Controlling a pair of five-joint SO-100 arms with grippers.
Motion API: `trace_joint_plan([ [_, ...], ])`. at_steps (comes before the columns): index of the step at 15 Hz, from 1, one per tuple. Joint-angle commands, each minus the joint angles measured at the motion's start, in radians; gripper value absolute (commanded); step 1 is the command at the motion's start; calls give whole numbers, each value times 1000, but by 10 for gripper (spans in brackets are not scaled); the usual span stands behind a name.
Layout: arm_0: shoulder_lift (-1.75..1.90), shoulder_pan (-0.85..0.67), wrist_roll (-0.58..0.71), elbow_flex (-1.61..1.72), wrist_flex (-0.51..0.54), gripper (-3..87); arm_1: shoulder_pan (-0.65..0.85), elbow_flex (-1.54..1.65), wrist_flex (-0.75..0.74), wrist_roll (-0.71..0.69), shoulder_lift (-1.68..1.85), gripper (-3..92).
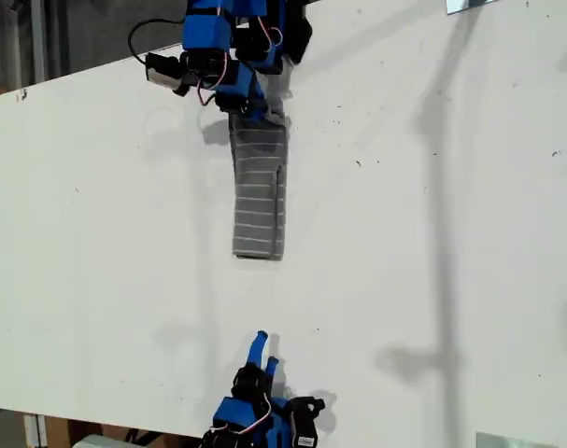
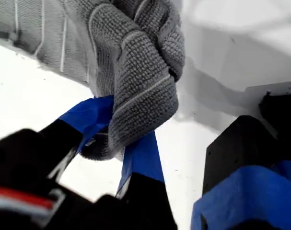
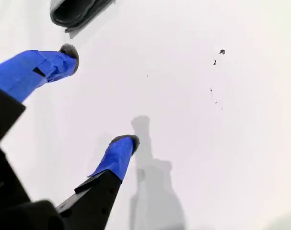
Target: Grasp corners of a square towel and fold twice.
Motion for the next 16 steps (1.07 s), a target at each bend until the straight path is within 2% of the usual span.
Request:
trace_joint_plan([
  [1, 34, 14, -14, 9, 12, 325, -11, -167, 104, 60, 3, -1],
  [3, 81, 14, -15, 29, 18, 326, 17, -272, 230, 92, 25, -1],
  [4, 94, 17, -17, 32, 23, 326, 31, -253, 256, 123, 150, -1],
  [8, 101, 37, -26, 34, 26, 327, -72, -267, 275, 353, 258, -1],
  [10, 103, 40, -28, 35, 26, 328, -94, -308, 296, 393, 291, -1],
  [13, 104, 38, -25, 35, 23, 328, -21, -460, 318, 261, 172, -1],
  [15, 104, 44, -35, 35, 23, 328, 92, -561, 241, 8, 117, -1],
  [16, 104, 46, -40, 38, 21, 328, 117, -624, 230, -64, 66, -1],
])
